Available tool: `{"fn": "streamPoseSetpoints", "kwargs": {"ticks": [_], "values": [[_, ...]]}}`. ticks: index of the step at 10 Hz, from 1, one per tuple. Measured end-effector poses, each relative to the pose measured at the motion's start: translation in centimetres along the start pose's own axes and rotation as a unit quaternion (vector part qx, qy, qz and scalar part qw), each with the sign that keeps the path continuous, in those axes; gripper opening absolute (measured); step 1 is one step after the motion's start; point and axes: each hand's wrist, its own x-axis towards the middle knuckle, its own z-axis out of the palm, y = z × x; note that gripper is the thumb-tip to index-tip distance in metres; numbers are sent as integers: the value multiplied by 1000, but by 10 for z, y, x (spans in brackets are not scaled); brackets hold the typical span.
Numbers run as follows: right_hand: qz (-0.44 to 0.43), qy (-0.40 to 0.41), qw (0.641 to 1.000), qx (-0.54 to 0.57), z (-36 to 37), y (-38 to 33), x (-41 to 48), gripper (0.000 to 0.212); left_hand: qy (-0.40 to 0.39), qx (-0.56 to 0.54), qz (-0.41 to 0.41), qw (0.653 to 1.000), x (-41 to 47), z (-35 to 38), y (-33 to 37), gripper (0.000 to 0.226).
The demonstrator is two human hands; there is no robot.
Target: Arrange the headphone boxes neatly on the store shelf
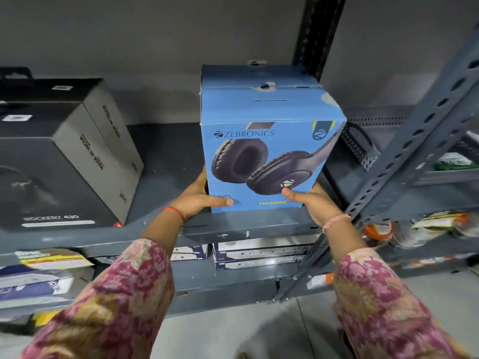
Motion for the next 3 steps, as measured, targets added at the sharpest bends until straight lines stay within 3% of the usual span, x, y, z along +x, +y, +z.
{"fn": "streamPoseSetpoints", "kwargs": {"ticks": [1,2,3], "values": [[-15,53,998,-16,5,3,-6,40,-30,50,-13,998,-7,-4,2,122],[-62,214,974,-38,26,16,-26,72,63,49,-4,997,-43,-4,-7,119],[-95,322,930,-148,78,36,-64,96,264,126,84,953,-106,-2,-23,70]]}}
